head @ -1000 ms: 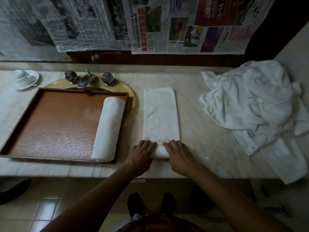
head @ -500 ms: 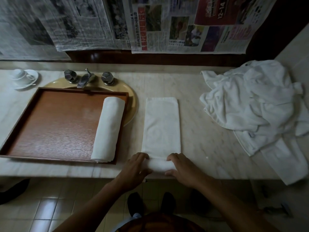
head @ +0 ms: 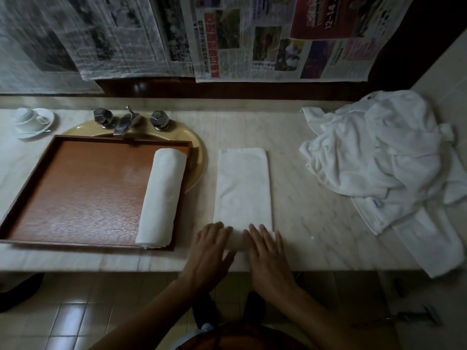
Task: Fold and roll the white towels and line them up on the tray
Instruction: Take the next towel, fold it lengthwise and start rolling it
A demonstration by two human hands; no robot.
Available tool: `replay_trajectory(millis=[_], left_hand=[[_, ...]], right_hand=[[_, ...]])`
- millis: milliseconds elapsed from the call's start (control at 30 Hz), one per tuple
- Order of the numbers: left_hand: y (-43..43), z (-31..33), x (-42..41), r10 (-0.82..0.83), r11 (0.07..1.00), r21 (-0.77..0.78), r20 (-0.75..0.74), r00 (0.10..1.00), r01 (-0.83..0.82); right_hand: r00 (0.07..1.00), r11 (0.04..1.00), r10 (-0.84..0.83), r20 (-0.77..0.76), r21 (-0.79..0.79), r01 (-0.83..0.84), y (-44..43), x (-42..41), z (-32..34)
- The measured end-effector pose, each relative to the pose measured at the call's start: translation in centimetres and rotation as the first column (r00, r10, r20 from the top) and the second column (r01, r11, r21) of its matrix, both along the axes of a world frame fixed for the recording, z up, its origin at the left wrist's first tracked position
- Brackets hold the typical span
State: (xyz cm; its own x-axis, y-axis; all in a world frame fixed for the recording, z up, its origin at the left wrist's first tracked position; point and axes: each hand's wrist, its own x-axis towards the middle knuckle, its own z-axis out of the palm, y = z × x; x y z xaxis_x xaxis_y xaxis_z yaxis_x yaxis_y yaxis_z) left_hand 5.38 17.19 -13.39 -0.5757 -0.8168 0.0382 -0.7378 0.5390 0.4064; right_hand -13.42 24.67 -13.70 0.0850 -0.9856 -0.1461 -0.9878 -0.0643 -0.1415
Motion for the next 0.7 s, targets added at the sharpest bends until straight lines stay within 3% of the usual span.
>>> replay_trajectory(millis=[67, 167, 467, 700], left_hand=[[1.4, -1.4, -0.5, -0.135, 0.988, -0.054, 0.159, 0.978, 0.145], [1.1, -3.0, -0.9, -0.158, 0.984, -0.028, 0.305, 0.939, 0.175], [-5.8, -0.3, -1.6, -0.159, 0.985, 0.108, 0.292, 0.943, 0.133], [-2.3, -0.7, 1.3, -0.23, 0.971, 0.123, 0.232, 0.945, 0.206]], right_hand=[[1.0, 1.0, 0.004, -0.008, 0.008, -0.004, -0.4, -0.2, -0.1], [1.0, 1.0, 0.004, -0.016, -0.006, -0.004, -1.4, -0.5, -0.3], [0.998, 0.995, 0.053, 0.033, 0.078, -0.056, -5.8, -2.6, 0.8], [0.987, 0.964, 0.097, 0.129, 0.236, -0.126, -2.8, -2.1, 2.0]])
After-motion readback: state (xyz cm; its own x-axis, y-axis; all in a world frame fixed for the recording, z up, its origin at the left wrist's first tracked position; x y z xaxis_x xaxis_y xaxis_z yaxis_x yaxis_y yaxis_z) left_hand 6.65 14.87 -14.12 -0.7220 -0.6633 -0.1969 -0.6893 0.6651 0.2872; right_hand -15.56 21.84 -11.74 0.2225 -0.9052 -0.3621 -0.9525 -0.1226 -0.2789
